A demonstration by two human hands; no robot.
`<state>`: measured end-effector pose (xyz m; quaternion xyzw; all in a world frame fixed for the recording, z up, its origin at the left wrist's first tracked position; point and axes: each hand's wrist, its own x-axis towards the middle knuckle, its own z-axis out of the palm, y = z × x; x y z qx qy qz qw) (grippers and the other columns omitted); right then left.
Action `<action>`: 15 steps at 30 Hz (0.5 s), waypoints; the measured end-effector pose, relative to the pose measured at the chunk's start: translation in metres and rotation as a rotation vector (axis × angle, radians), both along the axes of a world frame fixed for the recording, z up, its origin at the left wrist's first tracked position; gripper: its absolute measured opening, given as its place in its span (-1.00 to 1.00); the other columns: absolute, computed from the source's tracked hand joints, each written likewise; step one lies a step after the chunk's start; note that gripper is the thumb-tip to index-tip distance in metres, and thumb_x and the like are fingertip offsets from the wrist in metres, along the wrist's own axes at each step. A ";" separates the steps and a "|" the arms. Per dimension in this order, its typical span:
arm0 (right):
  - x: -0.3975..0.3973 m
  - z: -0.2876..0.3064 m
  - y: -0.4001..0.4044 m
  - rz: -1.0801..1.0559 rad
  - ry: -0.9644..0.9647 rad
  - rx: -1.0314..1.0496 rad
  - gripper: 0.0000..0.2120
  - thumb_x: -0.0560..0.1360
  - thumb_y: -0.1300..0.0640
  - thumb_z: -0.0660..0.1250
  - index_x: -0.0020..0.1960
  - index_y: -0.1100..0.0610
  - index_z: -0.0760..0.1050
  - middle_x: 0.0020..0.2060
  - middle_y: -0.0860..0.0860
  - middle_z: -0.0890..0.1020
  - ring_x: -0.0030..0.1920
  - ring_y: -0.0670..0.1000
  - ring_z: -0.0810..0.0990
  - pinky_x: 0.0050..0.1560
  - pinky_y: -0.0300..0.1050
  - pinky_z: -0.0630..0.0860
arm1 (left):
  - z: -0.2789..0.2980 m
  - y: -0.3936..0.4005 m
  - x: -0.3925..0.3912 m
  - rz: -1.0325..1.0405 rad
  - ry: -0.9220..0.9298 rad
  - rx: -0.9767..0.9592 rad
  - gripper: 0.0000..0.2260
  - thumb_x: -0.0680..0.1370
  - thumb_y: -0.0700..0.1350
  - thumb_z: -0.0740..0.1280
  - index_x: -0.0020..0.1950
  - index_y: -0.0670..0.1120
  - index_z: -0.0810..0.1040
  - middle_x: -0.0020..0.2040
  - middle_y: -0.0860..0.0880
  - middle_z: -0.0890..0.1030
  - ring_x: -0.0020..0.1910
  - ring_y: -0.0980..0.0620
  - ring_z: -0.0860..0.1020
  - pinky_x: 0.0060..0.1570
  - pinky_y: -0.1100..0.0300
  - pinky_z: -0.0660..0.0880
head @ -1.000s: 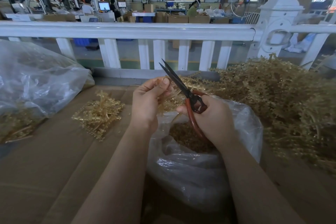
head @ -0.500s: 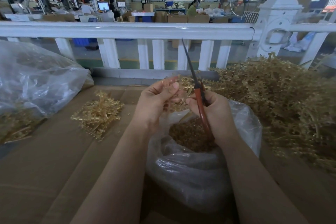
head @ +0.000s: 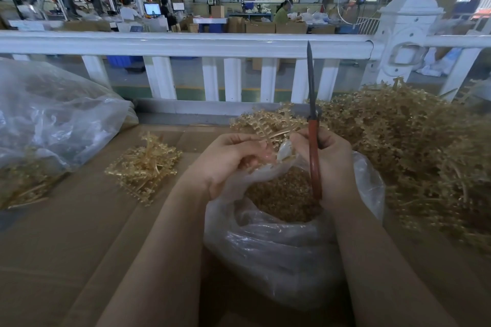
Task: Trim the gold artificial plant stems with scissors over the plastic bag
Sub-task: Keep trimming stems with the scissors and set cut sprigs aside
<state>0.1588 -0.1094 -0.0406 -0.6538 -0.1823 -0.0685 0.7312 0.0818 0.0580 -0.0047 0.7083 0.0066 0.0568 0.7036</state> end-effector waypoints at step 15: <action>-0.009 0.003 0.006 0.005 -0.047 -0.238 -0.76 0.38 -0.14 0.56 -0.11 -0.01 0.63 -0.26 -0.12 0.69 -0.18 -0.10 0.67 -0.09 0.01 0.60 | -0.004 0.002 0.007 0.169 -0.191 -0.166 -0.86 0.58 -0.18 0.36 -0.17 -0.14 0.63 -0.29 -0.01 0.66 -0.32 0.12 0.57 -0.24 0.31 0.51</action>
